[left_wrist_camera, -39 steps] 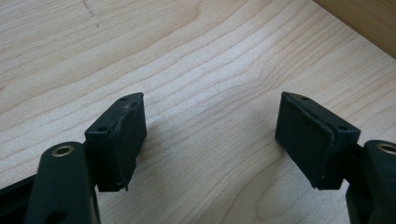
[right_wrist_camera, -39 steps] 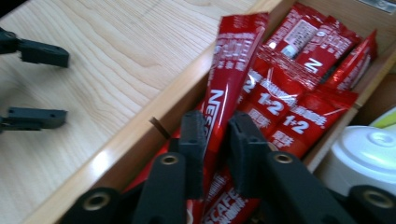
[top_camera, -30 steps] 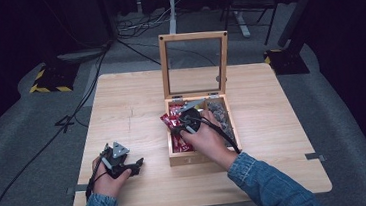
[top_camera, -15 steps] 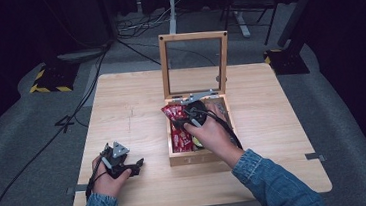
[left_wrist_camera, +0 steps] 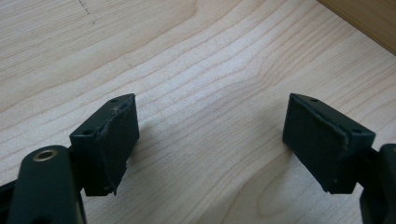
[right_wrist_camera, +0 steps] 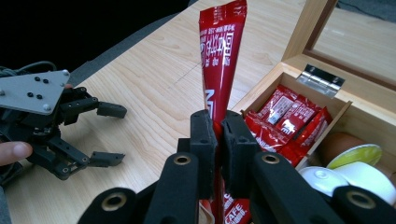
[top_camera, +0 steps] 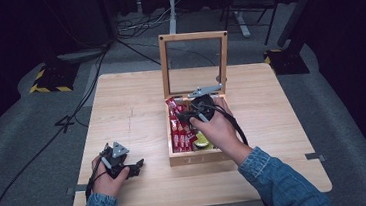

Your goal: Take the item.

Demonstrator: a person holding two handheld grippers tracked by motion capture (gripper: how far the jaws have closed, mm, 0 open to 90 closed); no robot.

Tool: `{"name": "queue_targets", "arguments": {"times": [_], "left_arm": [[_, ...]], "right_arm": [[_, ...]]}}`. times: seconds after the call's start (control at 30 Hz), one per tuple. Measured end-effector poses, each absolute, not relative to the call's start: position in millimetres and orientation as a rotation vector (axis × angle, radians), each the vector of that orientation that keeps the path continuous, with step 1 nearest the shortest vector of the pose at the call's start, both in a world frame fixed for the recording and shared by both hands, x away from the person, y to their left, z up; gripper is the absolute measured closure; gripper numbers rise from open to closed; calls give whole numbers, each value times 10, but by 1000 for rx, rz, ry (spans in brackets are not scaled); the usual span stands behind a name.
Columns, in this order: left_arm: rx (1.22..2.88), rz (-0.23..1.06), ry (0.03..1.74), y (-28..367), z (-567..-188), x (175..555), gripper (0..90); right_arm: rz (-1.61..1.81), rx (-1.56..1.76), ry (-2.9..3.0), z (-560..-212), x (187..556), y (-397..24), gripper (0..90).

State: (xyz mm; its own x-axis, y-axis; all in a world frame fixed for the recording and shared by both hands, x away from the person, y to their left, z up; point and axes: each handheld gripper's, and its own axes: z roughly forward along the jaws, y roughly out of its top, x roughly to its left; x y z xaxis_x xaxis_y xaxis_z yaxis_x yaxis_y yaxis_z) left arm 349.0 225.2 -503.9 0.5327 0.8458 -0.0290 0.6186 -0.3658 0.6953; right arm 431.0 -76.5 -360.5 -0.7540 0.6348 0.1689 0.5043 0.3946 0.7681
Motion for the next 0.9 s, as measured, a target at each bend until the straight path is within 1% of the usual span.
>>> {"name": "queue_targets", "arguments": {"times": [0.47,0.9], "left_arm": [[2117,437,1166,2274,-5041,3508,180],[2120,437,1164,2275,-5041,3517,174]], "right_arm": [[1301,1015,2451,-3392,4251,-997,847],[1304,1042,2384,-3229,4246,-1384,847]]}}
